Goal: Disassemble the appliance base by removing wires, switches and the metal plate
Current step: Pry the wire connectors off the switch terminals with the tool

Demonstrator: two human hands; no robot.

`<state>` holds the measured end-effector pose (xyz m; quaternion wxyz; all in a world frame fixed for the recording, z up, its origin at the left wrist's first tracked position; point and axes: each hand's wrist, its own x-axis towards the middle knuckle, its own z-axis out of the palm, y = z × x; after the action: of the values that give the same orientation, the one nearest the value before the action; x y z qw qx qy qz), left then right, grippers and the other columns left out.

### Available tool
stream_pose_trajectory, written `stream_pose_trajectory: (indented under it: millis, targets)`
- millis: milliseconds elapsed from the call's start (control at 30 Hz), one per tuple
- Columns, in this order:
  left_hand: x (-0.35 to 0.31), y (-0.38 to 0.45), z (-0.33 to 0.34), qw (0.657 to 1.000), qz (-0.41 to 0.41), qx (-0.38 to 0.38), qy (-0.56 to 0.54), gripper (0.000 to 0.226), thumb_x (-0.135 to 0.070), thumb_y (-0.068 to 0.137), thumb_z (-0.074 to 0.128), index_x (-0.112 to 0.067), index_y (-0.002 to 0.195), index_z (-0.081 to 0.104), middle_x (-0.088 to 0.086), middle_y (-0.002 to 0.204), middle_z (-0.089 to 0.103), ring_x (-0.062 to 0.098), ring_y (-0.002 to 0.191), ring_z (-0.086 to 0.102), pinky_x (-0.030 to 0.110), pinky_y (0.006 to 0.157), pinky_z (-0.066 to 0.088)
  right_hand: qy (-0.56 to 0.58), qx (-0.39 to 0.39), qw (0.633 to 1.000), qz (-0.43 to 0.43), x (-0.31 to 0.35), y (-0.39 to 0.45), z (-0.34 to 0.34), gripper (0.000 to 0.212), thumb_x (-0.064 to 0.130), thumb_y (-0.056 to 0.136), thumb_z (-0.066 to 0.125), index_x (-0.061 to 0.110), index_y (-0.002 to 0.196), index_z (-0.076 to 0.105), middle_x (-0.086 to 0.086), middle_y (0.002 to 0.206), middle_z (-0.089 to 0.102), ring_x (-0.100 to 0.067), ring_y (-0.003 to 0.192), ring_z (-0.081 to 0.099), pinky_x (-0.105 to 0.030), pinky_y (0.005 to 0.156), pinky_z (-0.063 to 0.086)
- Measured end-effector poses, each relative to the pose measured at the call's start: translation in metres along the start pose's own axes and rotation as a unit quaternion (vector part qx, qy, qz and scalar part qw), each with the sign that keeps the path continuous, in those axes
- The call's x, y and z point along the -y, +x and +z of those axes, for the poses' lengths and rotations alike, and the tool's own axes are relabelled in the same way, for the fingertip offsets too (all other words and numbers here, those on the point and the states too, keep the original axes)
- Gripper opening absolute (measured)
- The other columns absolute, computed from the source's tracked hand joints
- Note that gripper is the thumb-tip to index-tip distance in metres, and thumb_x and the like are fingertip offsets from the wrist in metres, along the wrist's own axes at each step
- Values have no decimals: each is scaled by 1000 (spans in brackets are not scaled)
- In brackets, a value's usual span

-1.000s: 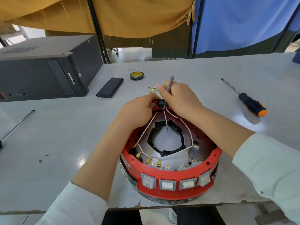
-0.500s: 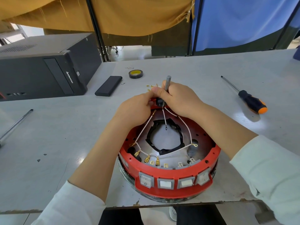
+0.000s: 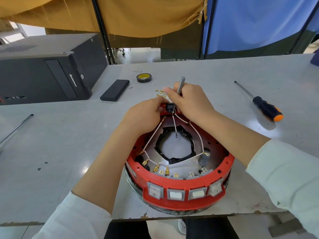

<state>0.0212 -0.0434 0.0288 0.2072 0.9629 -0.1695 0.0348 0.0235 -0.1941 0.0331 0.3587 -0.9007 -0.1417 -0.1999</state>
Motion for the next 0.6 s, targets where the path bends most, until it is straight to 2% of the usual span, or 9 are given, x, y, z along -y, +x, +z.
stream_pose_trajectory:
  millis: [133, 200, 300, 367, 467, 600]
  targets:
    - [0, 0, 1, 1000, 1, -5, 1, 38, -18, 100, 35, -35, 133, 46, 0, 122, 61, 23, 109, 54, 30, 77, 36, 11, -28, 1000, -2, 2, -1, 2, 42, 36, 92, 55, 11, 61, 41, -3, 50, 44, -28, 56, 53, -38, 59, 42]
    - [0, 0, 1, 1000, 2, -7, 1, 39, -18, 100, 36, -35, 132, 46, -1, 121, 61, 22, 108, 54, 28, 74, 33, 8, -37, 999, -3, 2, -2, 3, 45, 34, 93, 55, 15, 57, 36, -1, 49, 41, -25, 52, 50, -36, 56, 39]
    - [0, 0, 0, 1000, 2, -6, 4, 38, -18, 100, 36, -34, 132, 46, 0, 122, 61, 23, 109, 54, 30, 77, 36, -8, -56, 998, 3, 1, -2, 5, 46, 30, 94, 52, 22, 55, 29, 5, 49, 34, -13, 47, 37, -28, 49, 29]
    - [0, 0, 0, 1000, 2, -5, 4, 38, -18, 100, 36, -34, 132, 47, -1, 123, 60, 22, 111, 54, 32, 82, 39, -12, -66, 998, 13, 1, -1, 6, 46, 30, 96, 48, 23, 55, 29, 5, 49, 35, -11, 46, 37, -24, 47, 28]
    - [0, -1, 0, 1000, 3, -6, 0, 37, -18, 99, 36, -34, 130, 48, -1, 123, 61, 23, 111, 54, 34, 86, 42, -15, -46, 998, 31, 0, 1, 8, 45, 33, 98, 43, 20, 57, 31, 2, 51, 40, -14, 50, 41, -31, 49, 30]
    - [0, 0, 0, 1000, 7, -5, 2, 37, -17, 99, 35, -32, 130, 49, 0, 122, 61, 23, 109, 55, 35, 85, 42, -42, -34, 998, 26, 2, 2, 7, 45, 35, 100, 39, 22, 58, 30, 3, 53, 38, -12, 50, 39, -29, 47, 25]
